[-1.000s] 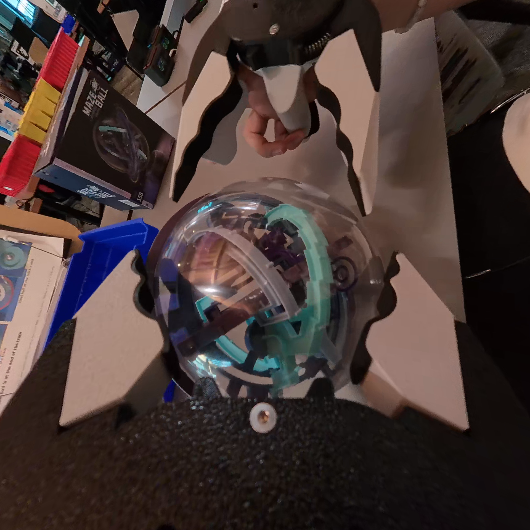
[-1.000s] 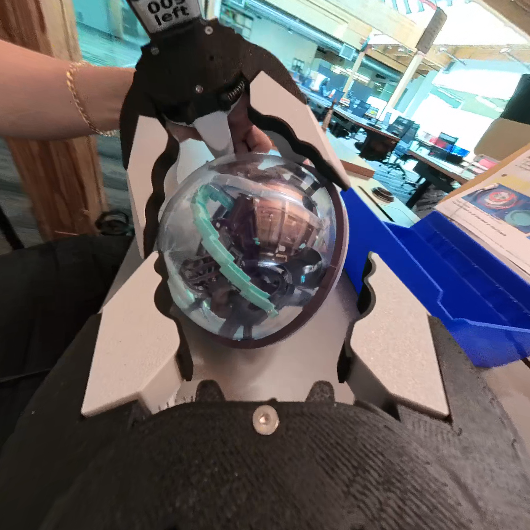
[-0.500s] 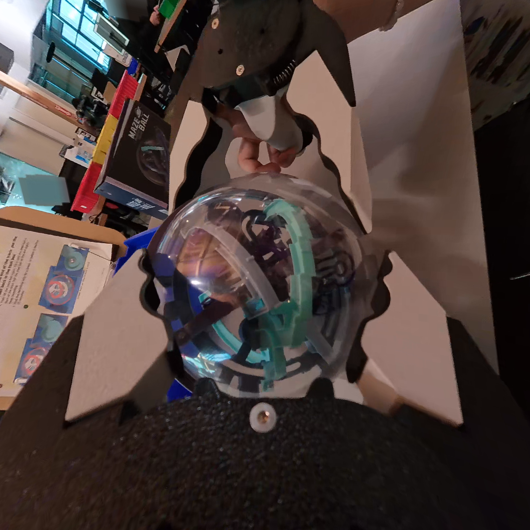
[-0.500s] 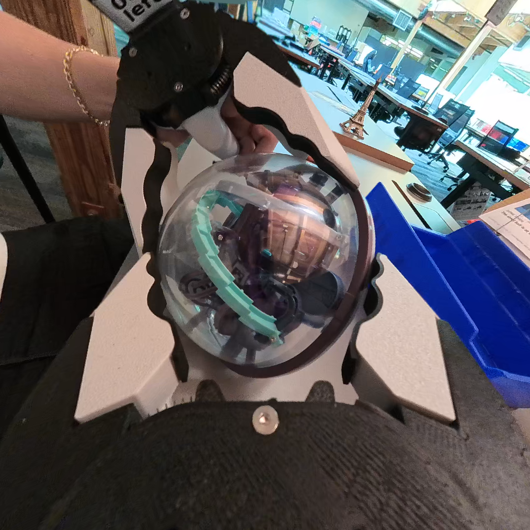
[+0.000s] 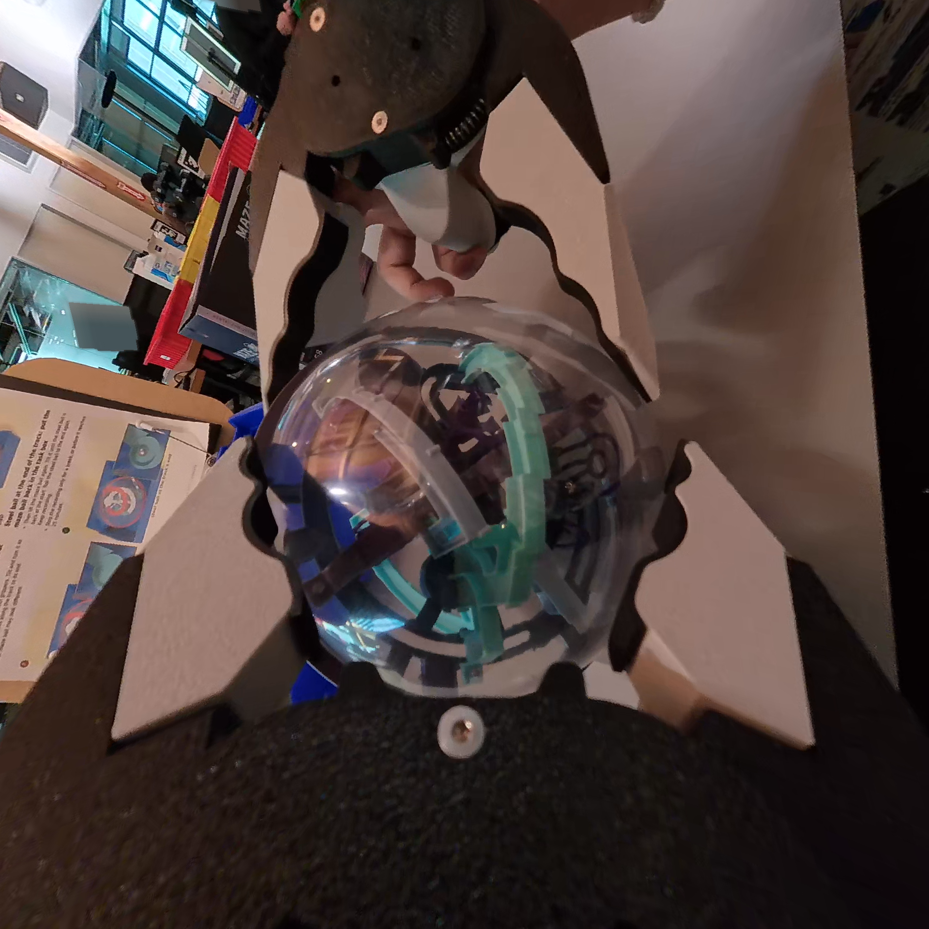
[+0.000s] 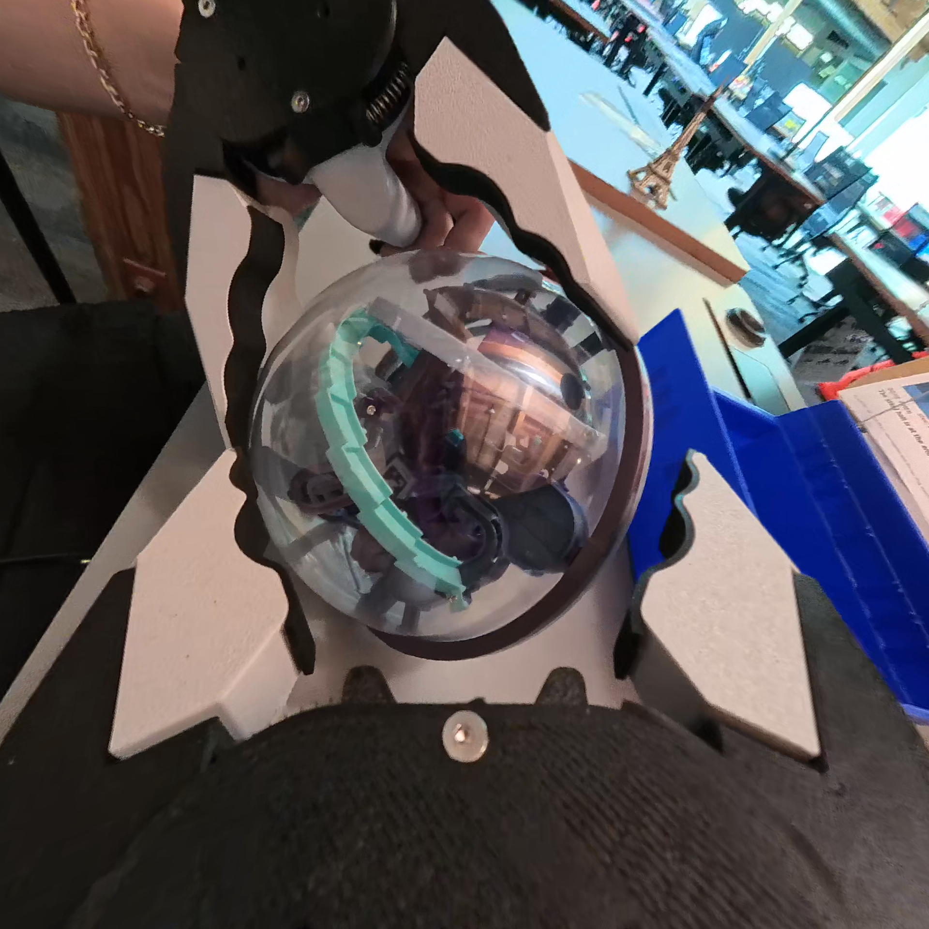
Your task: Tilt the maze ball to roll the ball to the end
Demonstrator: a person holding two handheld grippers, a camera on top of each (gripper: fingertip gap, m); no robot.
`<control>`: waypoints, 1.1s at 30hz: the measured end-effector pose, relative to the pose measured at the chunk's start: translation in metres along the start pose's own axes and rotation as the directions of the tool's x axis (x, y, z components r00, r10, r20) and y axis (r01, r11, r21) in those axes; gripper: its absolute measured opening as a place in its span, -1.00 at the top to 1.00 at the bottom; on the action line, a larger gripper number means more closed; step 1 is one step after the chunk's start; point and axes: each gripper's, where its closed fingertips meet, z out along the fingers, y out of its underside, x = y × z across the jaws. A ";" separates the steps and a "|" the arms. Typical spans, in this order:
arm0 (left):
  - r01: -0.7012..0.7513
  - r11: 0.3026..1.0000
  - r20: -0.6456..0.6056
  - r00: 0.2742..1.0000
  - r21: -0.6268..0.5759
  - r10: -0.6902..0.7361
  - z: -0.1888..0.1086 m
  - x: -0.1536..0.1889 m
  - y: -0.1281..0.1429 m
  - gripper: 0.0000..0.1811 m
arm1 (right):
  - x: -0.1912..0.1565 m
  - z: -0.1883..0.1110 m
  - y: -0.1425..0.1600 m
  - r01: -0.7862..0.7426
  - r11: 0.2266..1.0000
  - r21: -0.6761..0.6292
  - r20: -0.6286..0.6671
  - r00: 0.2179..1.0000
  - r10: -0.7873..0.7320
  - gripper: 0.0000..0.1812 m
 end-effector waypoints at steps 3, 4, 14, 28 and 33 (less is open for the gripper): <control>0.001 1.000 0.002 1.000 0.001 -0.001 0.001 -0.001 0.000 -0.65 | -0.005 0.007 0.006 -0.029 0.999 -0.045 0.090 0.995 0.033 -0.73; 0.005 1.000 0.004 1.000 -0.003 -0.005 0.001 -0.001 0.001 -0.65 | -0.006 0.010 0.008 -0.037 0.998 -0.058 0.113 0.993 0.043 -0.74; 0.051 0.998 0.058 0.997 0.033 -0.053 -0.001 -0.007 0.000 -0.73 | -0.006 0.012 0.018 0.049 0.982 -0.180 0.155 0.988 -0.021 -0.73; 0.407 0.913 0.082 0.909 0.026 -0.408 -0.014 -0.019 0.022 -0.74 | -0.002 0.021 0.018 0.060 0.984 -0.168 0.109 0.993 -0.042 -0.73; 0.502 0.865 0.016 0.865 0.022 -0.502 -0.018 -0.020 0.025 -0.74 | -0.005 0.024 0.014 0.075 0.987 -0.145 0.113 0.992 -0.059 -0.72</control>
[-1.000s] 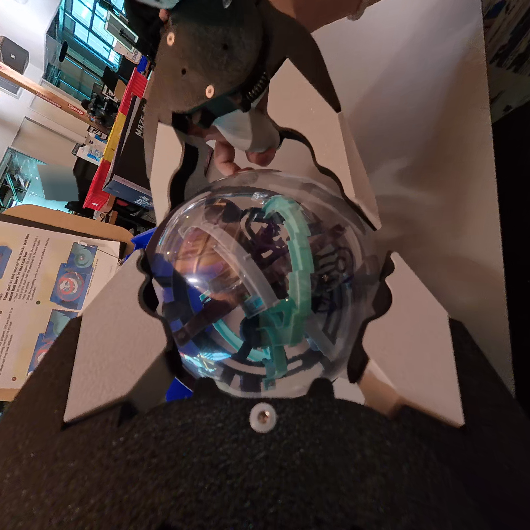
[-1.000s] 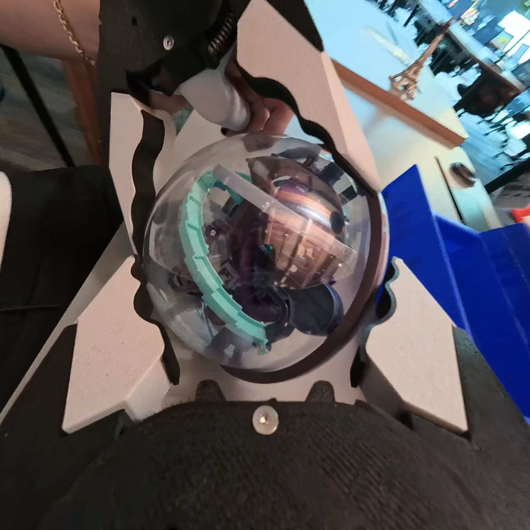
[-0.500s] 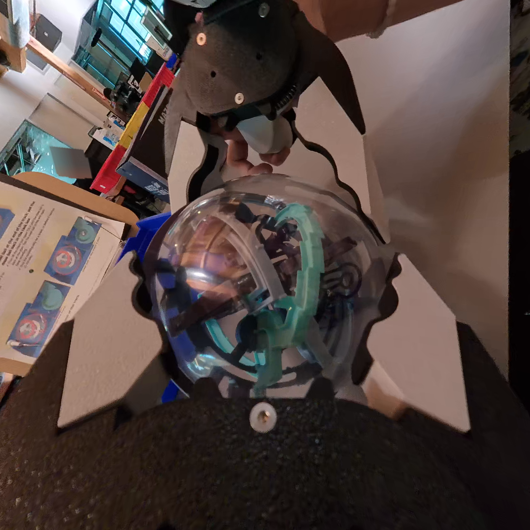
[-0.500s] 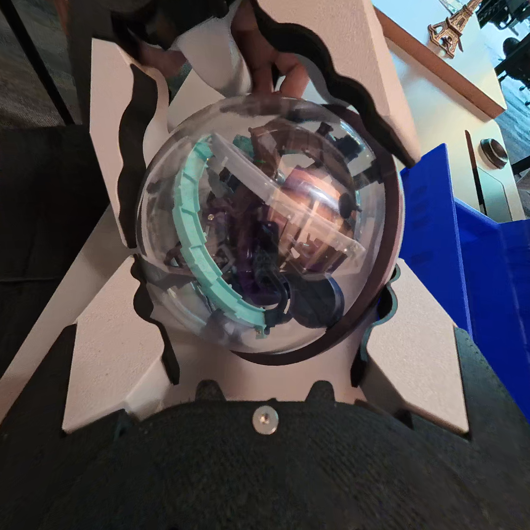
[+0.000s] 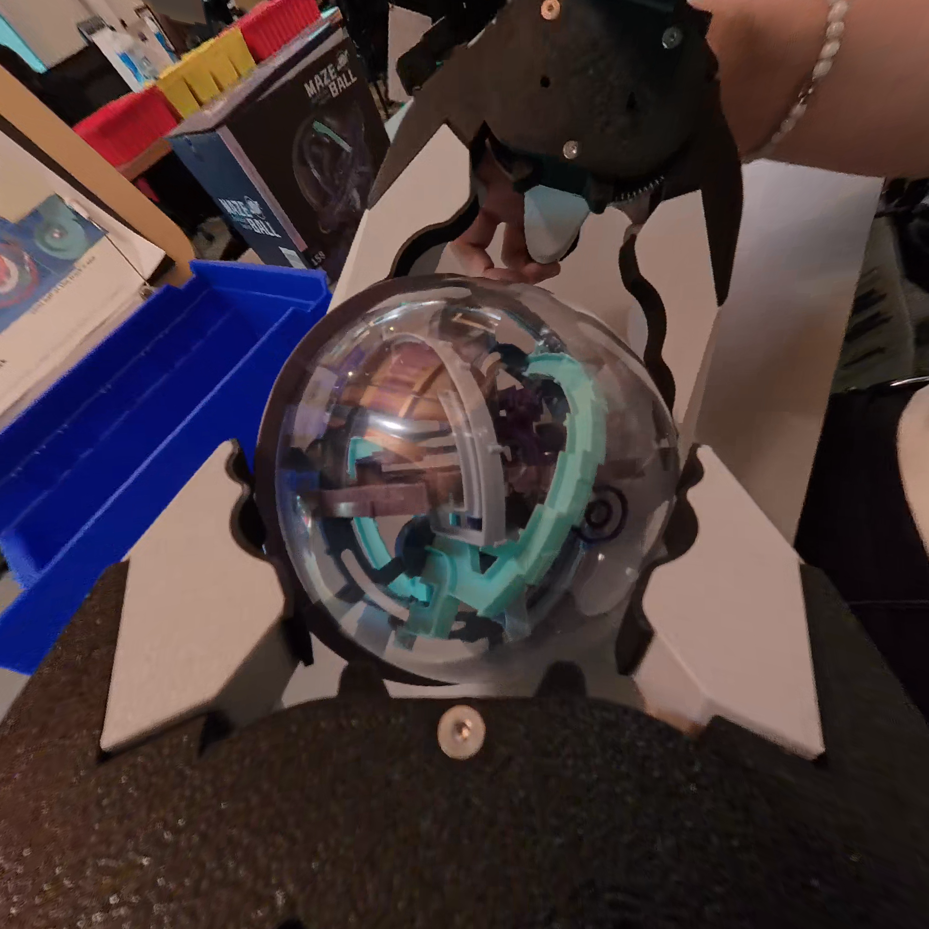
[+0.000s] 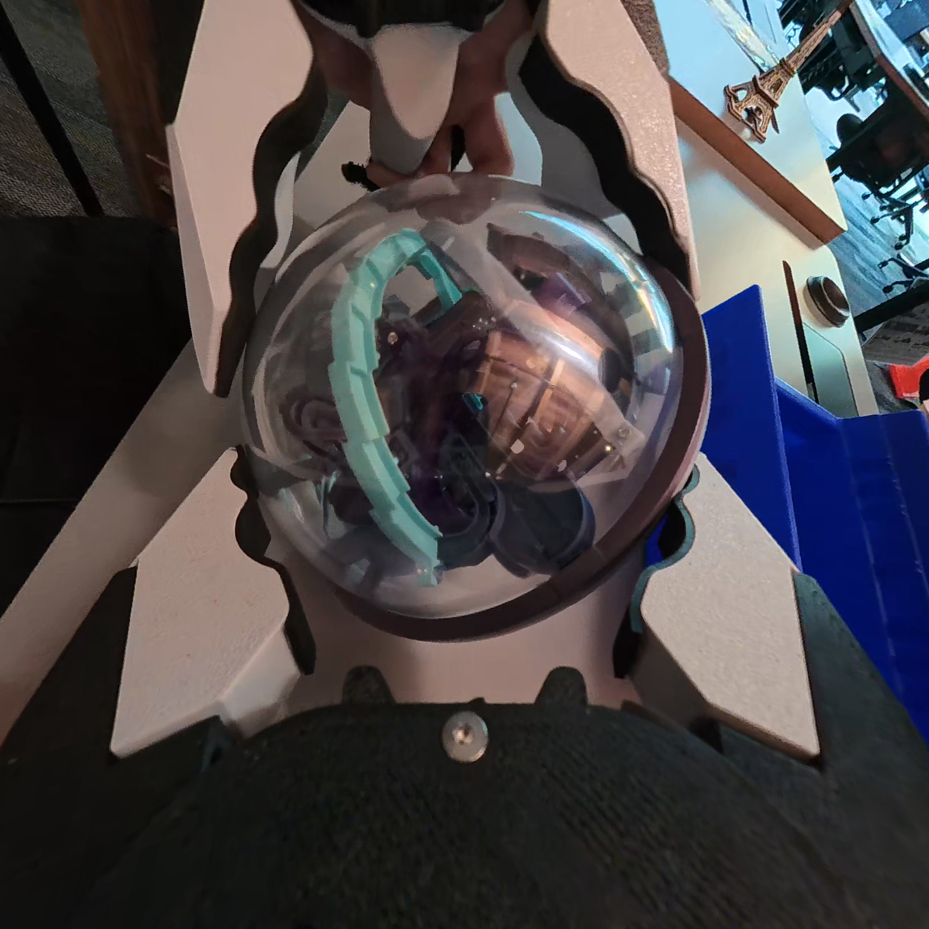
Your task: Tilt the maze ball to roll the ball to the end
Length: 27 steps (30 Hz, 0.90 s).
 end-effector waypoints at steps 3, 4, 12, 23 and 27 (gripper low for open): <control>0.041 0.999 -0.067 0.997 0.019 -0.039 -0.002 0.001 -0.002 -0.74 | -0.003 0.001 0.005 0.019 0.999 -0.031 0.001 1.000 -0.019 -0.73; 0.038 0.999 -0.080 0.996 0.031 -0.036 -0.003 0.002 -0.003 -0.73 | -0.003 0.002 0.008 0.035 0.998 -0.051 -0.007 0.999 -0.036 -0.73; -0.046 0.998 -0.132 0.990 0.037 0.050 -0.006 0.006 0.001 -0.74 | -0.004 0.002 0.010 0.062 0.997 -0.054 -0.046 0.997 -0.065 -0.73; -0.071 0.998 -0.213 0.975 0.001 0.069 -0.012 0.003 0.010 -0.74 | -0.003 0.006 0.003 0.070 0.997 -0.025 -0.059 0.996 -0.071 -0.73; -0.052 0.999 -0.261 0.964 0.001 0.051 -0.013 0.002 0.012 -0.74 | -0.002 0.008 0.003 0.071 0.997 -0.034 -0.064 0.995 -0.073 -0.74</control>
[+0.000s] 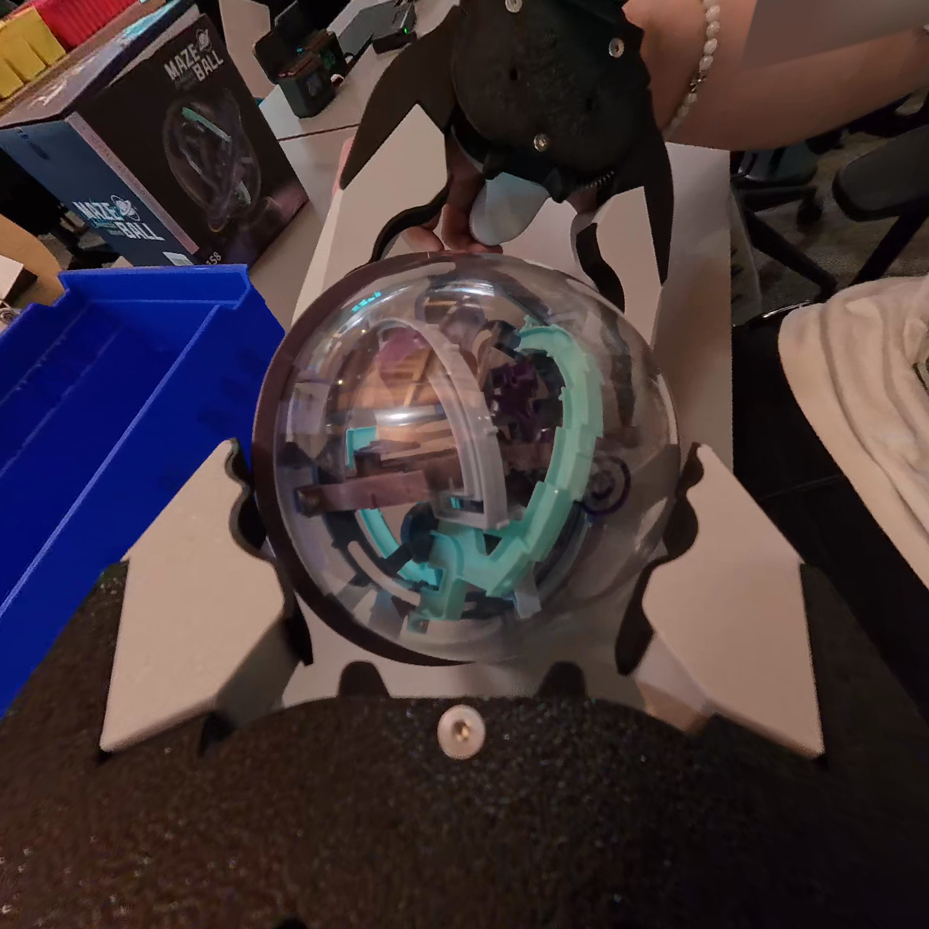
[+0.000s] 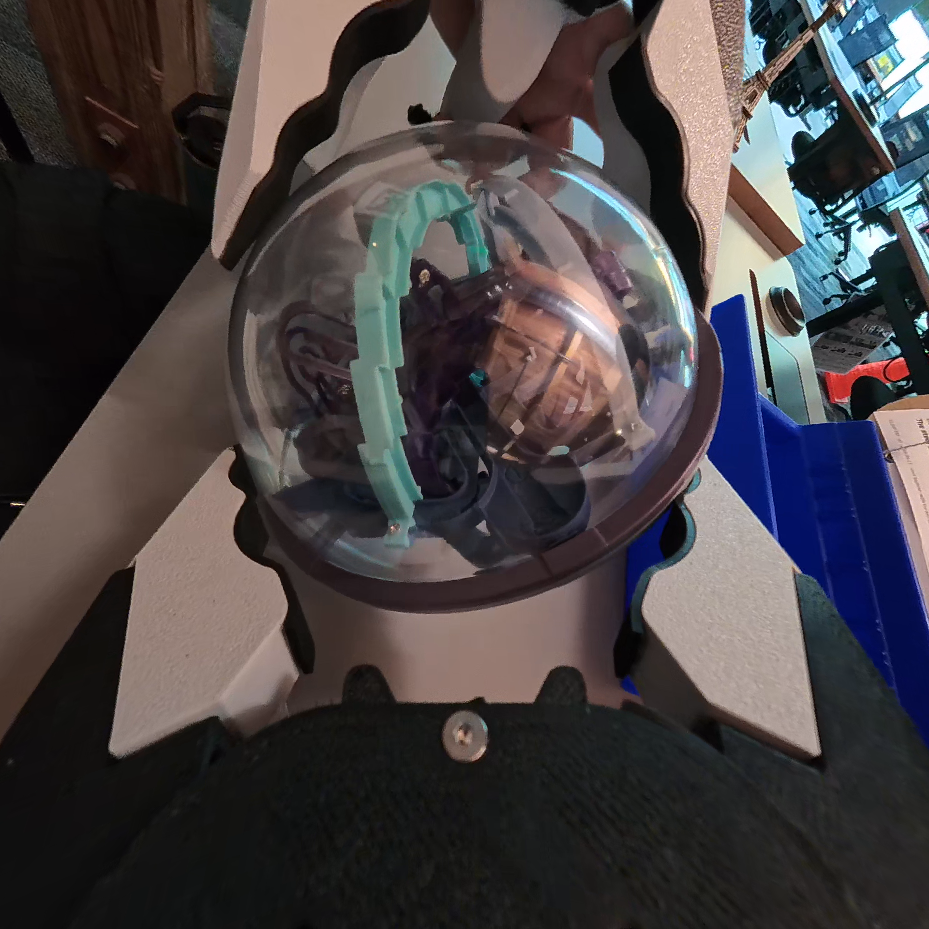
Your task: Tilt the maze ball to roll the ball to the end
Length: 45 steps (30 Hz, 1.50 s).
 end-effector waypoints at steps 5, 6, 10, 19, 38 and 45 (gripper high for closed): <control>0.003 1.000 -0.023 1.000 0.026 -0.003 -0.001 0.000 0.000 -0.74 | 0.001 0.000 0.002 0.026 1.000 -0.011 -0.014 1.000 -0.026 -0.74; 0.009 1.000 -0.026 1.000 0.029 -0.009 -0.001 -0.001 0.000 -0.74 | 0.001 0.000 0.002 0.029 1.000 -0.012 -0.015 0.999 -0.029 -0.73; 0.017 1.000 -0.045 0.999 0.022 -0.016 -0.003 -0.001 0.004 -0.73 | 0.001 0.001 0.000 0.047 0.999 -0.005 -0.018 0.999 -0.047 -0.72; 0.142 0.988 -0.118 0.984 0.060 -0.135 -0.008 -0.002 0.014 -0.74 | 0.000 0.003 -0.003 0.044 0.999 0.019 -0.018 0.999 -0.044 -0.71; -0.062 0.993 0.125 0.989 -0.101 0.074 0.008 -0.006 0.020 -0.74 | 0.006 -0.008 0.001 0.011 0.993 0.120 -0.058 0.998 -0.005 -0.67; -0.058 0.992 0.195 0.978 -0.115 0.080 0.012 -0.011 0.018 -0.74 | 0.012 -0.005 0.010 -0.010 0.997 0.075 -0.064 0.998 0.015 -0.74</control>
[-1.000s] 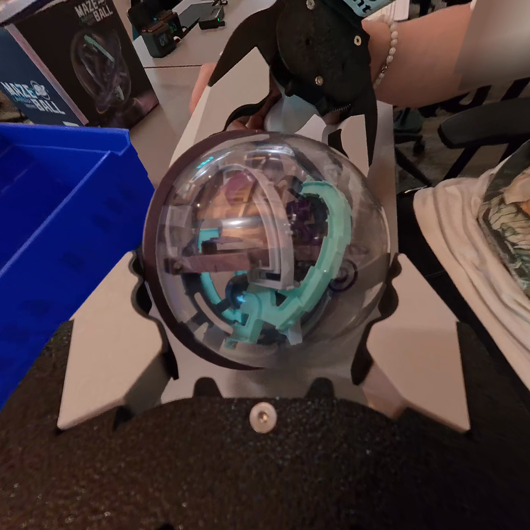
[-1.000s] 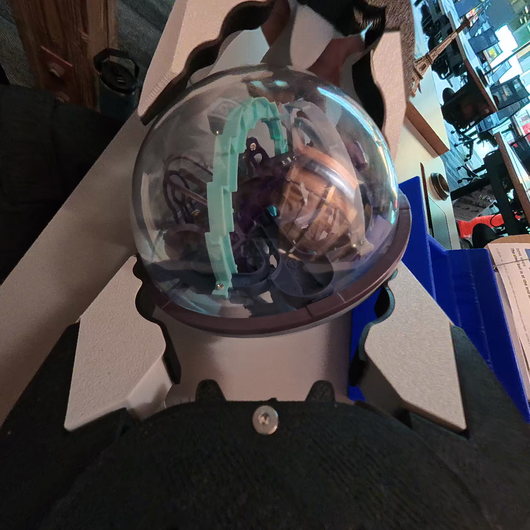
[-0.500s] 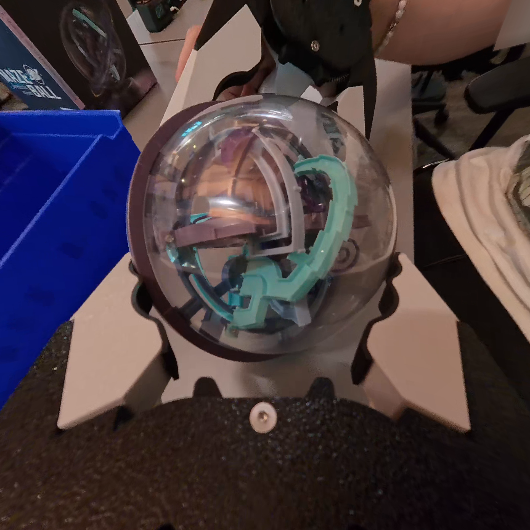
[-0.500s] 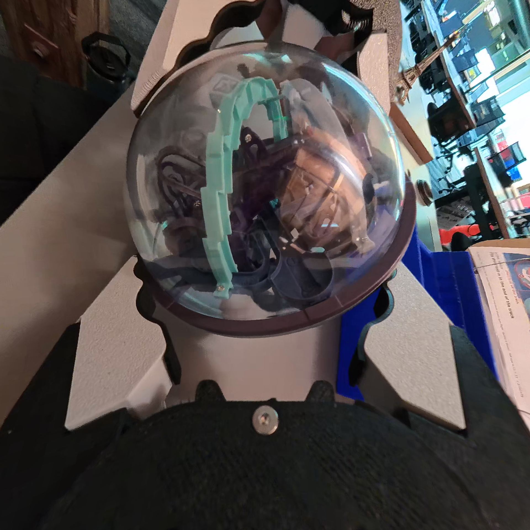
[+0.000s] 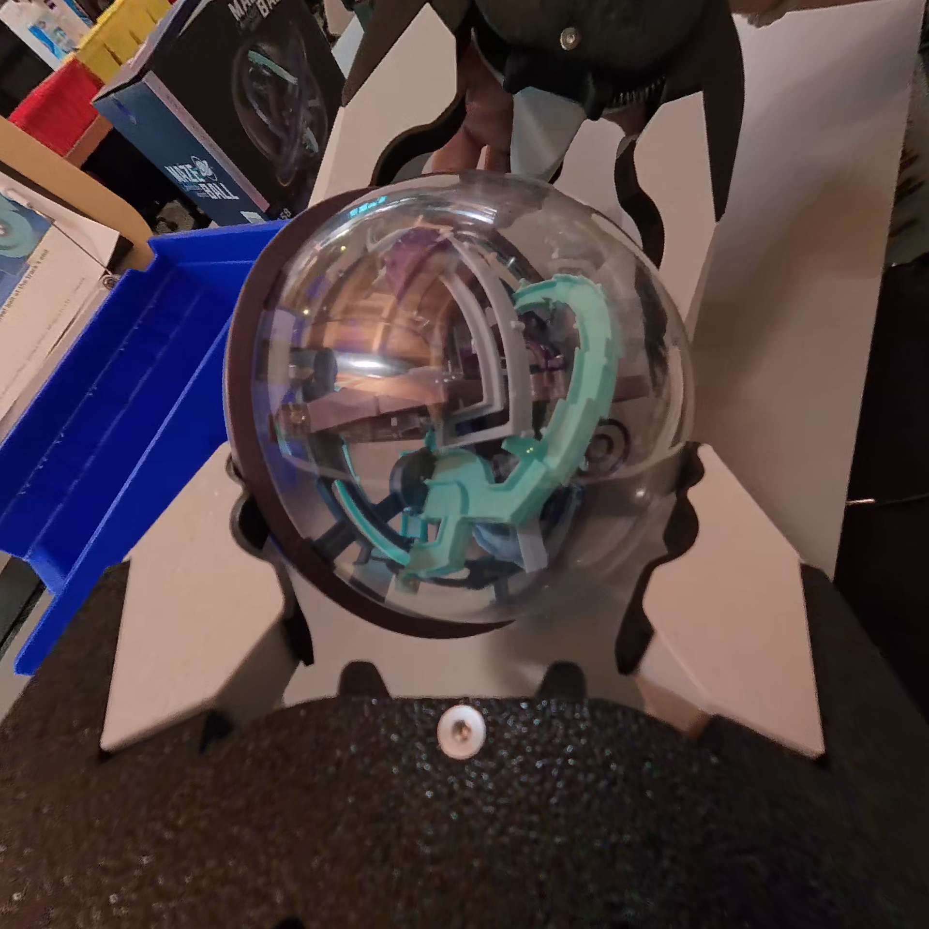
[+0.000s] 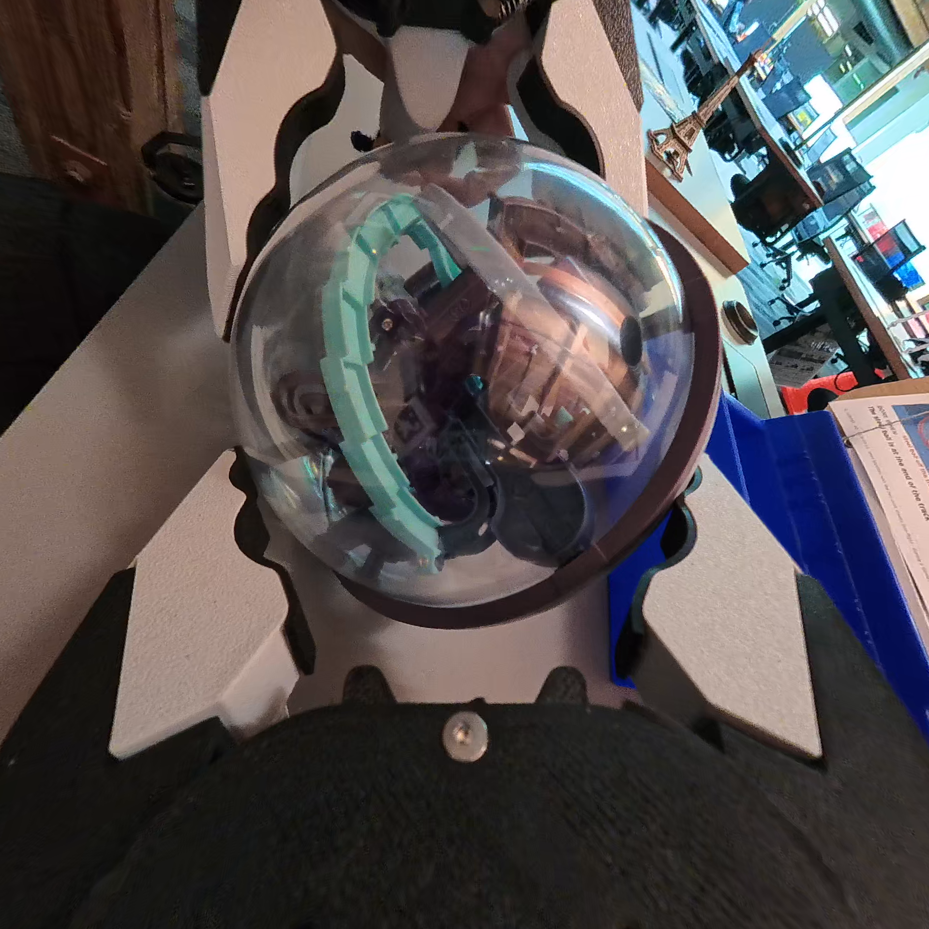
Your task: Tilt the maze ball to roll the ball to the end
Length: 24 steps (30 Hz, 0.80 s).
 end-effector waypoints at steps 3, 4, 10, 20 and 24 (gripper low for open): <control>-0.009 1.000 0.027 1.000 0.015 0.008 0.000 0.001 -0.003 -0.74 | 0.000 -0.001 0.002 0.004 1.000 -0.002 0.005 1.000 -0.004 -0.74; -0.017 1.000 0.037 0.999 0.019 0.016 0.000 0.001 -0.004 -0.74 | -0.001 -0.001 0.002 0.009 1.000 -0.001 0.002 1.000 -0.009 -0.74; -0.097 0.994 0.089 0.992 0.045 0.093 -0.003 0.007 -0.010 -0.74 | -0.005 -0.005 -0.003 0.078 0.996 0.037 -0.050 0.996 -0.076 -0.74; -0.193 0.979 0.168 0.969 0.063 0.180 -0.009 0.015 -0.013 -0.74 | -0.013 -0.009 -0.017 0.136 0.988 0.075 -0.105 0.986 -0.128 -0.74; -0.217 0.973 0.191 0.961 0.077 0.199 -0.011 0.018 -0.014 -0.74 | -0.015 -0.010 -0.020 0.156 0.984 0.085 -0.109 0.983 -0.146 -0.73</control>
